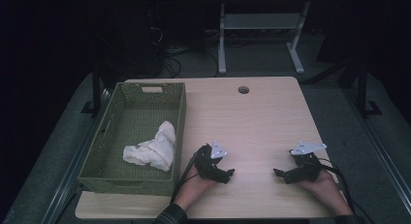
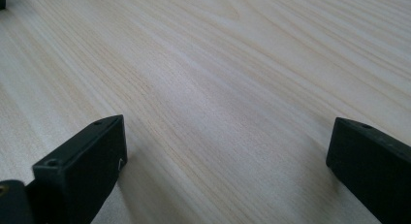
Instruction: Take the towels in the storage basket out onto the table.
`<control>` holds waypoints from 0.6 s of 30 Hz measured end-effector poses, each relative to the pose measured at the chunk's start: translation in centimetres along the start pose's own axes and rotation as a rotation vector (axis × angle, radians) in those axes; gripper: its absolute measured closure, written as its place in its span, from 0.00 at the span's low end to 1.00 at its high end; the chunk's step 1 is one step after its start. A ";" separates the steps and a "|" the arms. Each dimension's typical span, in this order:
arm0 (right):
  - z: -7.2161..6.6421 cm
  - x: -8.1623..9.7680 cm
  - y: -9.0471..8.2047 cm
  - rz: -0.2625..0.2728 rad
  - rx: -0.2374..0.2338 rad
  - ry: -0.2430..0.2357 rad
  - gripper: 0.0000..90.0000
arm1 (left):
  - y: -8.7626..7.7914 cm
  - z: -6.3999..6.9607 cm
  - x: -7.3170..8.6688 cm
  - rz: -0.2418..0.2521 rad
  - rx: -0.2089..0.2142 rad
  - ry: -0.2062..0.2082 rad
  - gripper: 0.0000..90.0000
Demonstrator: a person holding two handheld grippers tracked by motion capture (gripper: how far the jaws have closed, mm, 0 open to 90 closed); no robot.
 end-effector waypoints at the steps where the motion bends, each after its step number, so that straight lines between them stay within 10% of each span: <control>1: 0.0 0.0 0.0 0.000 0.000 -0.001 0.01 | 0.0 0.0 0.0 0.000 -0.001 -0.001 0.13; 18: 0.0 0.0 0.0 0.000 0.000 -0.001 0.01 | -0.4 -0.1 0.1 -0.013 -0.005 -0.029 0.14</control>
Point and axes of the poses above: each handheld gripper's, and its own axes: y roughly forward along the jaws, x roughly out of its underside, z roughly to its right, the point moved 2 cm from there along y, roughly forward along the jaws, and after that the axes turned 6 degrees about x, right-handed, at the moved point
